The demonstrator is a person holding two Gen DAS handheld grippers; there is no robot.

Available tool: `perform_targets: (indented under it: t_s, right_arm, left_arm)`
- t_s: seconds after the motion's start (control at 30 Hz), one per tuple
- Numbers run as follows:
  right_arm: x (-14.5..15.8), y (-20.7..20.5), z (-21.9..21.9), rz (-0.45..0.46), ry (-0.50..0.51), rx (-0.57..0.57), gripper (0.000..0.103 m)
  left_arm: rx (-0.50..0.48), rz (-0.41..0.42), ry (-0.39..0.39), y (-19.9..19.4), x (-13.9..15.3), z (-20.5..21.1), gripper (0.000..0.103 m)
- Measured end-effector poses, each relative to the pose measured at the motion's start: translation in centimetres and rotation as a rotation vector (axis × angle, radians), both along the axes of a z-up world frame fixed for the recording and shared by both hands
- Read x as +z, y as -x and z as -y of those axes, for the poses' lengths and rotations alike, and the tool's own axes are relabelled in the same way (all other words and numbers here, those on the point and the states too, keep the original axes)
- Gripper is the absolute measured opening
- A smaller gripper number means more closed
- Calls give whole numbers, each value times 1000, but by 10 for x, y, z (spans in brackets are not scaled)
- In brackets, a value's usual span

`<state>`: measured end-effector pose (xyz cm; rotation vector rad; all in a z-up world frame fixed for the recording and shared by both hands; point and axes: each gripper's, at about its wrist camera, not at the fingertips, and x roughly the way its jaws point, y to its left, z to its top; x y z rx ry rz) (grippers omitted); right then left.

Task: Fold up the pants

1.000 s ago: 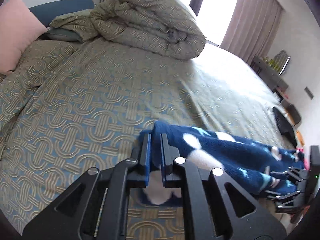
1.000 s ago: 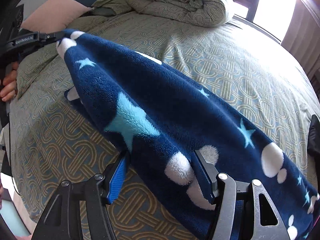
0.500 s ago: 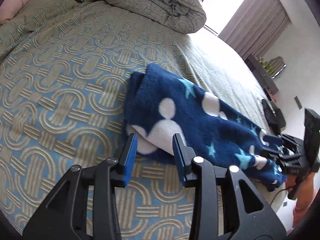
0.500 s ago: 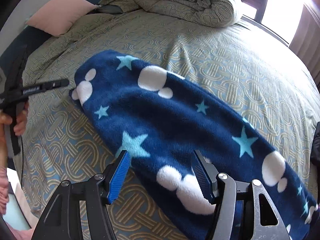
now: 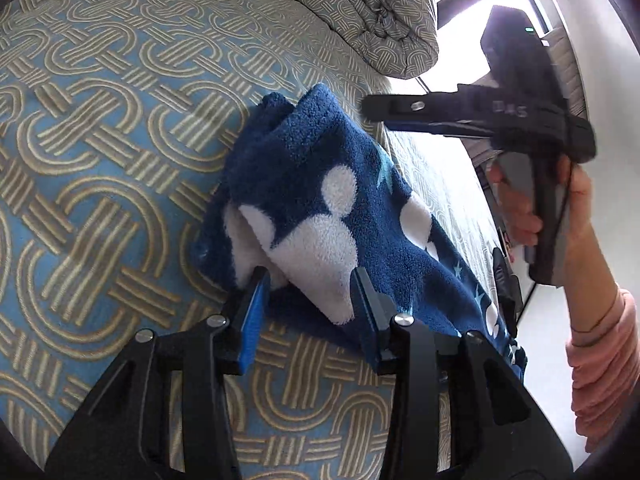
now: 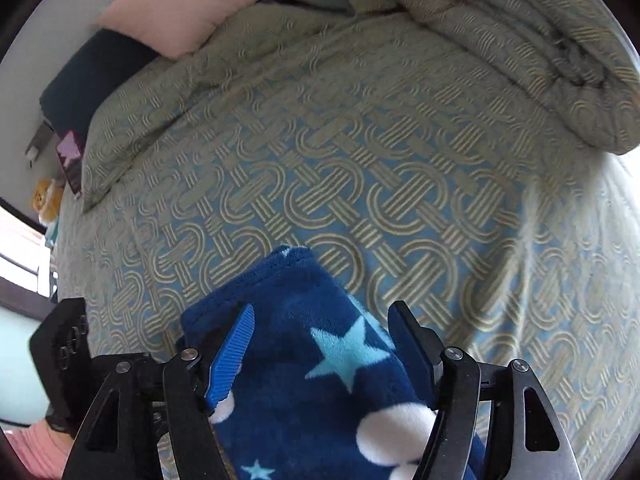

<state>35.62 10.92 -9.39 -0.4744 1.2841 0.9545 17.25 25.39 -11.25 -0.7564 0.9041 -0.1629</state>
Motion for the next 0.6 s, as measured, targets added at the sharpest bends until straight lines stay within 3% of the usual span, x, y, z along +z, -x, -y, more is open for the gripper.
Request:
perform_targets:
  t_s: [0.13, 0.17, 0.2, 0.23, 0.27, 0.3, 0.4, 0.6]
  right_arm:
    - [-48, -6, -23, -123, 39, 25, 71]
    - [-54, -6, -25, -138, 37, 17, 66]
    - [-57, -5, -25, -137, 35, 7, 55]
    - [-57, -3, -25, -128, 27, 6, 18]
    - [-55, -1, -24, -119, 14, 7, 10]
    - [-50, 0, -23, -115, -11, 6, 9]
    - [-21, 15, -11, -52, -106, 40, 8]
    - [60, 33, 28, -17, -316, 90, 8]
  left_arm:
    - [26, 14, 30, -10, -2, -8, 43]
    - [34, 22, 38, -11, -2, -9, 42]
    - [38, 33, 43, -12, 0, -11, 42]
    - [38, 49, 46, -11, 2, -11, 33]
    - [33, 63, 46, -10, 5, -11, 27]
    - [28, 78, 46, -7, 9, -11, 19]
    - [-13, 154, 57, 7, 28, -4, 19]
    - [-136, 285, 83, 54, 71, 15, 19]
